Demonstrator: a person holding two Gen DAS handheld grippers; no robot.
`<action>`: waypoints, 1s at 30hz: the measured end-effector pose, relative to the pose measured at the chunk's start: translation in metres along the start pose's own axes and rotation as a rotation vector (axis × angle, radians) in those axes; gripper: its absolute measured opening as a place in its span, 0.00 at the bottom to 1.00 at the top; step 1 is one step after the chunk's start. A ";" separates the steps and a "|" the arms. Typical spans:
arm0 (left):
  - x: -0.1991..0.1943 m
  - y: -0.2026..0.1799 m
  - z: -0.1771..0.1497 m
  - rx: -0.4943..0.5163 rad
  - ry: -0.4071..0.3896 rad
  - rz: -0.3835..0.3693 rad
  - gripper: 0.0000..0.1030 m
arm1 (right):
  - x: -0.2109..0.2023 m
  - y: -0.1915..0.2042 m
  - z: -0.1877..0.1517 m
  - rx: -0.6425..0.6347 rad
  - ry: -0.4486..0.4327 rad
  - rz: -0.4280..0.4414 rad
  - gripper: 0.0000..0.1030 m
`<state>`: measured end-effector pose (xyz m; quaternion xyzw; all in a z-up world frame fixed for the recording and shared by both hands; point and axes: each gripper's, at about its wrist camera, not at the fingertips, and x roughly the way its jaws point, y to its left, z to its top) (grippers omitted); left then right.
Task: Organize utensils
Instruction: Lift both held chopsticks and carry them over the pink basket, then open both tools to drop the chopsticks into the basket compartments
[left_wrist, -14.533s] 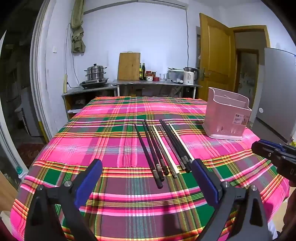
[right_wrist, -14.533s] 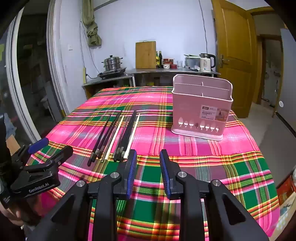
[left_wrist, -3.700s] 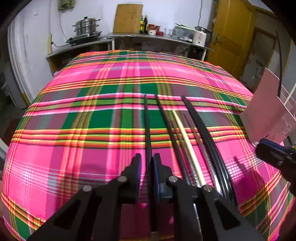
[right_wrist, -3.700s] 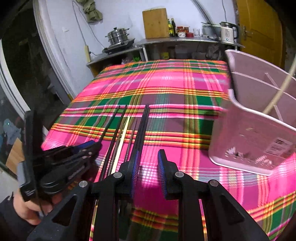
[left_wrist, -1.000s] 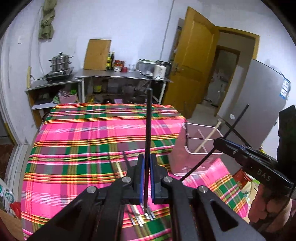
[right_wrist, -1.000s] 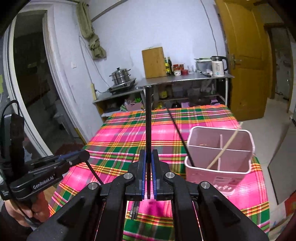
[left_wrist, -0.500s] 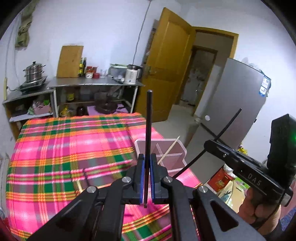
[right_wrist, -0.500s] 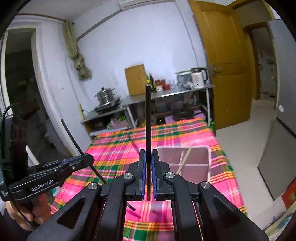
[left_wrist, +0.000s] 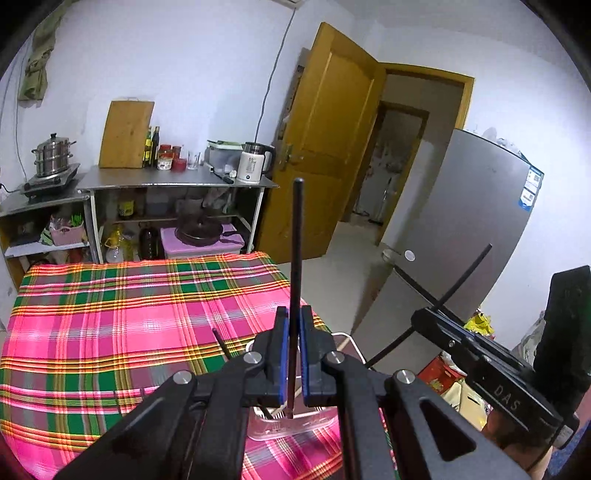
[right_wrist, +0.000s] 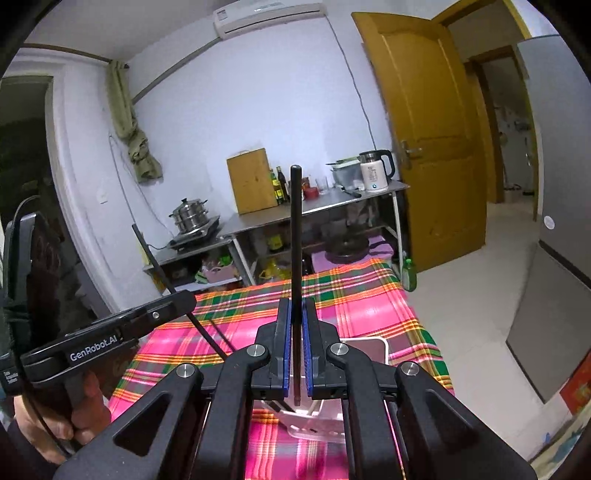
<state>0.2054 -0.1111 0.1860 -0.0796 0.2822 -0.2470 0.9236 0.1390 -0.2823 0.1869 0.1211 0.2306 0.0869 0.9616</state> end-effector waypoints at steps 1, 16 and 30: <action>0.004 0.001 -0.001 -0.001 0.004 0.003 0.06 | 0.005 -0.002 -0.001 0.003 0.007 -0.004 0.05; 0.062 0.021 -0.039 -0.025 0.101 0.021 0.06 | 0.066 -0.021 -0.043 0.025 0.155 -0.033 0.05; 0.065 0.020 -0.052 -0.012 0.111 0.040 0.22 | 0.075 -0.025 -0.057 0.030 0.212 -0.052 0.07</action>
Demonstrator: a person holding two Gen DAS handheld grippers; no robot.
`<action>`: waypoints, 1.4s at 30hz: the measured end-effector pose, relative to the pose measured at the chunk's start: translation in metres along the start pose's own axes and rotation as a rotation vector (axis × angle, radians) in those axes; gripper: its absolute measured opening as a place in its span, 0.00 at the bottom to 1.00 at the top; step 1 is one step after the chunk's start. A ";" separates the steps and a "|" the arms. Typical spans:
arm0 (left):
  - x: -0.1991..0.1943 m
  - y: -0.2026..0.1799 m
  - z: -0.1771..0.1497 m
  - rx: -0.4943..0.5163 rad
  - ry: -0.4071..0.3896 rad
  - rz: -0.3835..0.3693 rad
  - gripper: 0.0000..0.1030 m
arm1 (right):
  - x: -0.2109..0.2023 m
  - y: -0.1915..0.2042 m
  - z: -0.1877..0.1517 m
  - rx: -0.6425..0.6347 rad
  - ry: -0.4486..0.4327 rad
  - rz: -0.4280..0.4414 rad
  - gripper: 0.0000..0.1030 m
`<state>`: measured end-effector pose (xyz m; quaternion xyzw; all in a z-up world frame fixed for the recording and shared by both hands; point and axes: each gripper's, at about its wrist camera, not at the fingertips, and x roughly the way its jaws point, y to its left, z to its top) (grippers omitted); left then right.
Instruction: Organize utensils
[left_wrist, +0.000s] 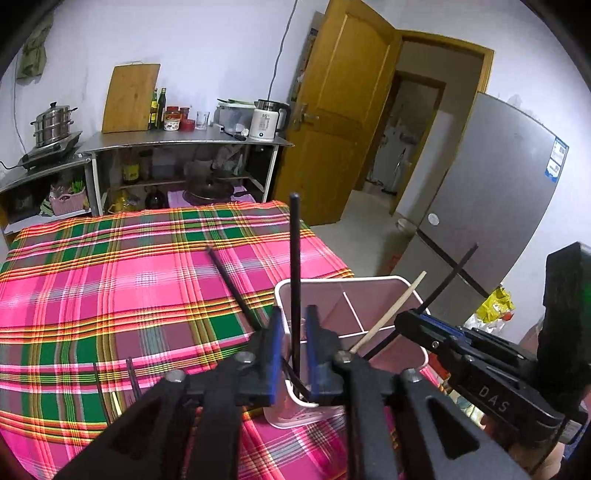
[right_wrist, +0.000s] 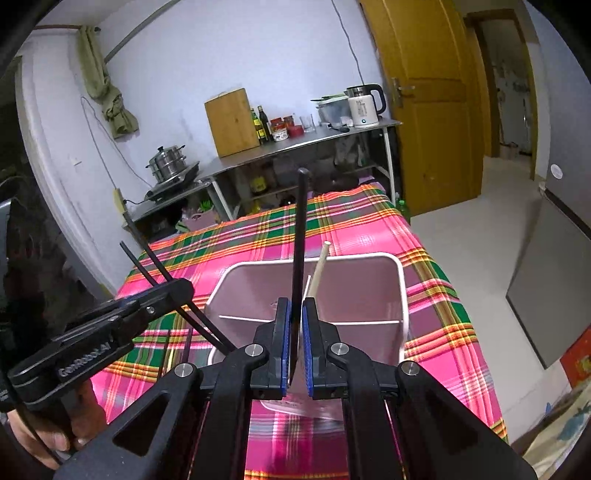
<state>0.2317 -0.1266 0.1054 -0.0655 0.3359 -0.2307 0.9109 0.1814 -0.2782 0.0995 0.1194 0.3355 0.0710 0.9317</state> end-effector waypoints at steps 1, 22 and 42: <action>-0.004 0.000 0.001 -0.003 -0.009 -0.004 0.26 | -0.002 0.000 0.000 0.001 -0.007 -0.007 0.09; -0.089 0.030 -0.032 -0.010 -0.112 0.070 0.29 | -0.068 0.021 -0.016 -0.022 -0.102 0.039 0.18; -0.109 0.100 -0.109 -0.145 -0.035 0.198 0.29 | -0.054 0.067 -0.065 -0.109 -0.004 0.133 0.18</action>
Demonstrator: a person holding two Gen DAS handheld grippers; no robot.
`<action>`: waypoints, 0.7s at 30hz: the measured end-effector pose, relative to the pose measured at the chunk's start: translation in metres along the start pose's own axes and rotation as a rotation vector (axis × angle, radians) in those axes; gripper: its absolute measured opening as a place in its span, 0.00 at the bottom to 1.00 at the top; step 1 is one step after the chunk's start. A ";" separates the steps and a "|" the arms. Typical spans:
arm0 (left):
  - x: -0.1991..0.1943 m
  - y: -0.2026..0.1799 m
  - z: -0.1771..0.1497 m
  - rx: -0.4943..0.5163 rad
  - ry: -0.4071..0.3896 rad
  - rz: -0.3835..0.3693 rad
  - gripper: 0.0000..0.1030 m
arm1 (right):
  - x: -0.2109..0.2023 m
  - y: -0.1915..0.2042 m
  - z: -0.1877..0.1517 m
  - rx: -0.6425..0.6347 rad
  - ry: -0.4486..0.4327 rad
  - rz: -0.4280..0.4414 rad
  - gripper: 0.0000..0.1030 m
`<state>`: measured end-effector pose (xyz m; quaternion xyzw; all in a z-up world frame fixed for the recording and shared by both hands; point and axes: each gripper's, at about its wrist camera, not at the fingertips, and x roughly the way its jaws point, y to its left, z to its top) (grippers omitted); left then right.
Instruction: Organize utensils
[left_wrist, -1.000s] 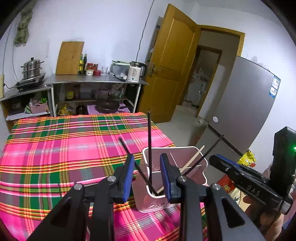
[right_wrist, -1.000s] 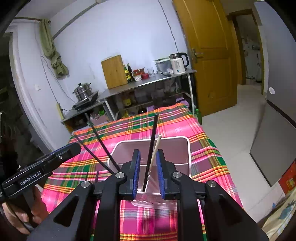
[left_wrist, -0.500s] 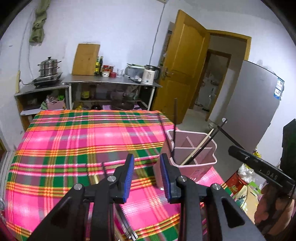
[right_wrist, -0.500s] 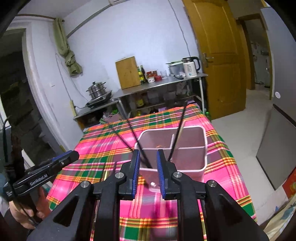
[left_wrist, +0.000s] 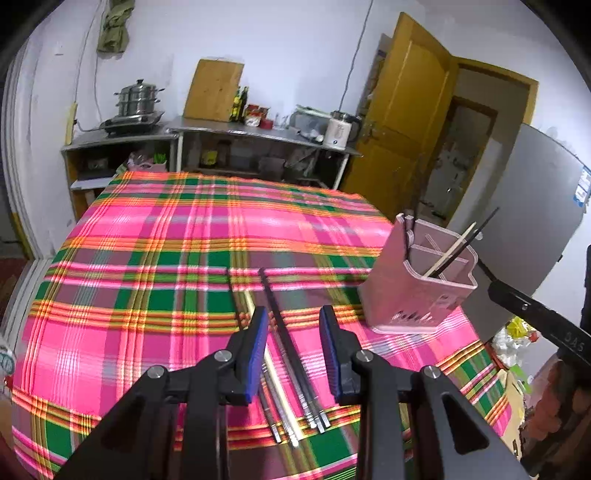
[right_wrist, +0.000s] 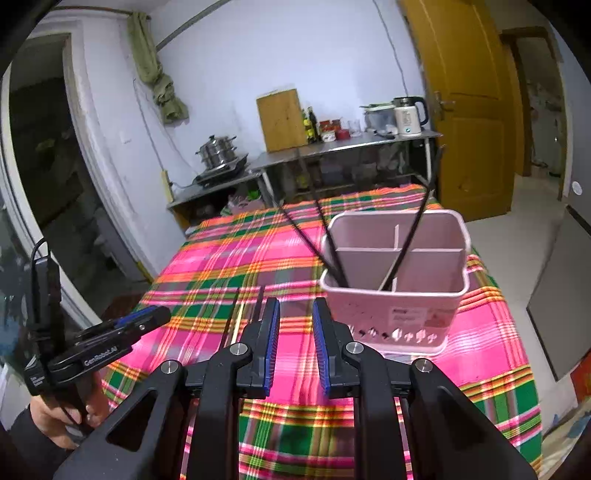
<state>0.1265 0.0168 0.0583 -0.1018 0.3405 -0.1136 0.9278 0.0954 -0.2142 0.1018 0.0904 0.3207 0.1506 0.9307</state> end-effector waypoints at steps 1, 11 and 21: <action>0.002 0.001 -0.003 -0.004 0.009 0.007 0.29 | 0.004 0.003 -0.002 -0.006 0.012 0.004 0.18; 0.057 0.023 -0.031 -0.036 0.123 0.075 0.29 | 0.049 0.018 -0.026 -0.038 0.124 0.029 0.18; 0.105 0.036 -0.038 -0.049 0.190 0.116 0.29 | 0.085 0.021 -0.038 -0.043 0.201 0.042 0.18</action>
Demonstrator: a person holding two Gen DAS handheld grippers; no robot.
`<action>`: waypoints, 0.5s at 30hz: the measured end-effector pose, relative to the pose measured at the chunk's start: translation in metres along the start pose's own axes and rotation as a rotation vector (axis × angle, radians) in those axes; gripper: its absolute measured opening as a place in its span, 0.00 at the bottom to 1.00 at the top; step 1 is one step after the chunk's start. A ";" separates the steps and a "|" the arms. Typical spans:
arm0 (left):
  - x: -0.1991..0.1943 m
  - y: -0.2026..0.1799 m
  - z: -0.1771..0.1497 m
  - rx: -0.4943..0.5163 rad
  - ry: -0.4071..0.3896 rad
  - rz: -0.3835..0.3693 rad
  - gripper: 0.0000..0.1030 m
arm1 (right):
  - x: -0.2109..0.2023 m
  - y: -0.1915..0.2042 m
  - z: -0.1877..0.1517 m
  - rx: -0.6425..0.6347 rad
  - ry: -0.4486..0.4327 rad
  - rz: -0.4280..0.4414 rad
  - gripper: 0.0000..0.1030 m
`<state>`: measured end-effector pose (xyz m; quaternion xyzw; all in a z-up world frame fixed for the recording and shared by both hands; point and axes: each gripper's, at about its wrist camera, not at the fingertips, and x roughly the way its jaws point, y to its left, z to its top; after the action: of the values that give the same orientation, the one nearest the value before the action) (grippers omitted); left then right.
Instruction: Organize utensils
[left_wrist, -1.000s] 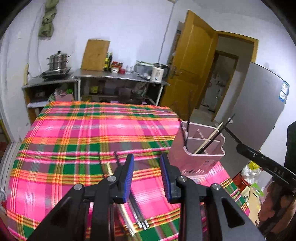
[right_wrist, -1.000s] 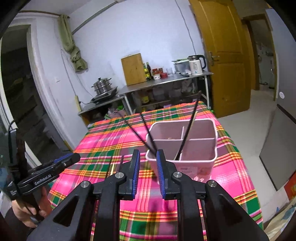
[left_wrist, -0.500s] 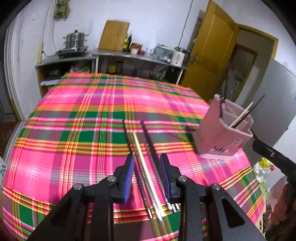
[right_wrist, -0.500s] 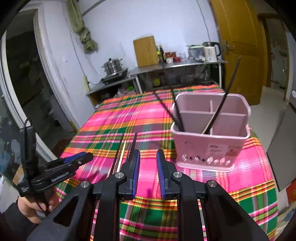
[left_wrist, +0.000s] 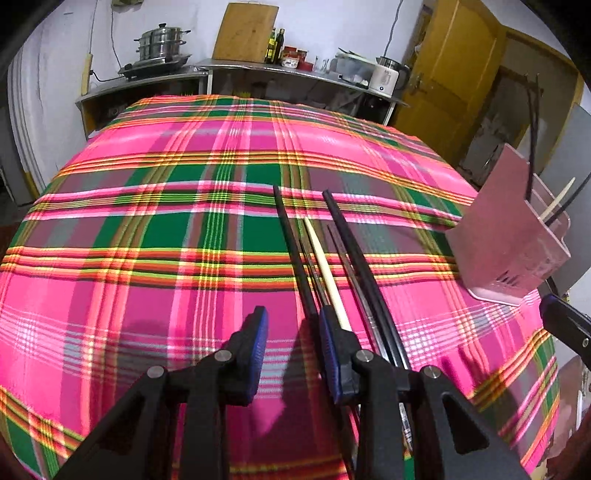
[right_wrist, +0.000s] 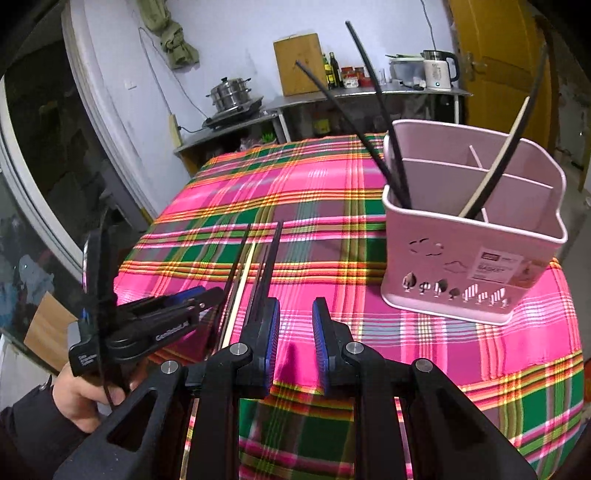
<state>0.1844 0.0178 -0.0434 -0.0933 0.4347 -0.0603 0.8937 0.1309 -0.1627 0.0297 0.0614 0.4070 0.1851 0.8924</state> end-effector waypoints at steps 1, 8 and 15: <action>0.002 -0.001 0.001 0.004 -0.003 -0.001 0.29 | 0.003 0.000 0.000 0.000 0.005 0.000 0.18; 0.008 -0.011 0.004 0.068 -0.023 0.057 0.29 | 0.020 0.004 0.002 -0.008 0.031 0.004 0.18; 0.001 0.005 0.001 0.030 -0.028 0.069 0.09 | 0.046 0.014 0.005 -0.028 0.065 0.014 0.18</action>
<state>0.1858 0.0225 -0.0451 -0.0657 0.4242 -0.0346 0.9025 0.1585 -0.1322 0.0038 0.0457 0.4328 0.1989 0.8781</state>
